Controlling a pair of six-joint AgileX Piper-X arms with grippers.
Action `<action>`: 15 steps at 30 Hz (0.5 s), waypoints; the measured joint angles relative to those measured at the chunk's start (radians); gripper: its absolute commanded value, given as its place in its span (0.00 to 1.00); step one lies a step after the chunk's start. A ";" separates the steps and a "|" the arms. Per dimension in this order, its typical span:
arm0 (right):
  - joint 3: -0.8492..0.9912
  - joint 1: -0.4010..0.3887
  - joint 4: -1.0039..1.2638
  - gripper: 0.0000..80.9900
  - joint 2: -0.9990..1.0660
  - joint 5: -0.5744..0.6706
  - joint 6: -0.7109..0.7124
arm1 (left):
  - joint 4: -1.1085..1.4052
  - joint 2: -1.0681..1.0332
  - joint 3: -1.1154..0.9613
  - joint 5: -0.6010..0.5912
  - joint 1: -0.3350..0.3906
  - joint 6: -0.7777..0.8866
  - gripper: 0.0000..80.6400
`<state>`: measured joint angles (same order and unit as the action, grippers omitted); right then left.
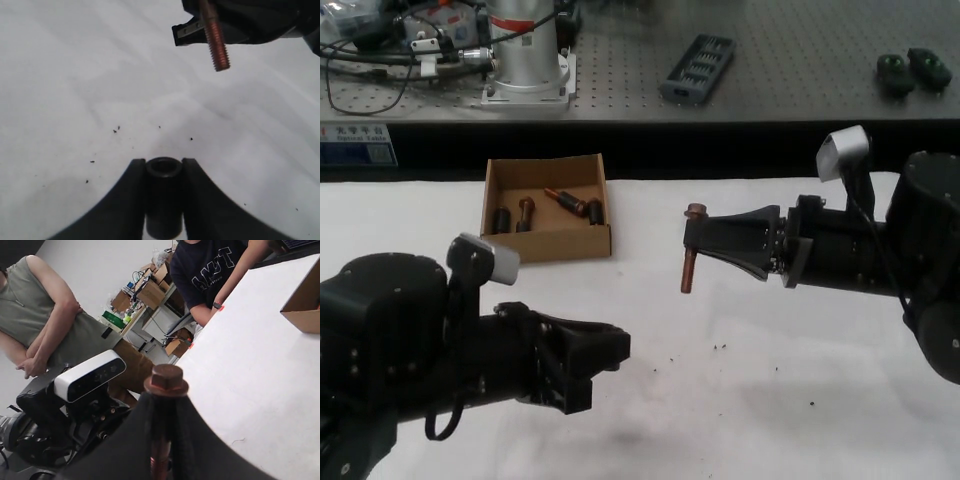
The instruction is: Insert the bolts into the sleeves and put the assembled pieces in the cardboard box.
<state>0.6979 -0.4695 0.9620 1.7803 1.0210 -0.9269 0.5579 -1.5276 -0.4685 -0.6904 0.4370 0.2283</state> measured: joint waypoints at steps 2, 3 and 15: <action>0.002 -0.020 0.000 0.05 0.000 0.002 0.000 | 0.000 -0.006 -0.008 -0.017 0.000 -0.006 0.01; 0.004 -0.032 0.000 0.05 0.000 0.004 0.000 | 0.000 -0.011 -0.014 -0.024 0.000 -0.012 0.01; 0.009 -0.079 -0.067 0.05 0.000 0.006 0.034 | 0.000 -0.030 -0.036 -0.069 0.002 -0.185 0.01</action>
<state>0.7069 -0.5486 0.8946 1.7803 1.0267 -0.8926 0.5579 -1.5571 -0.5049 -0.7595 0.4392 0.0438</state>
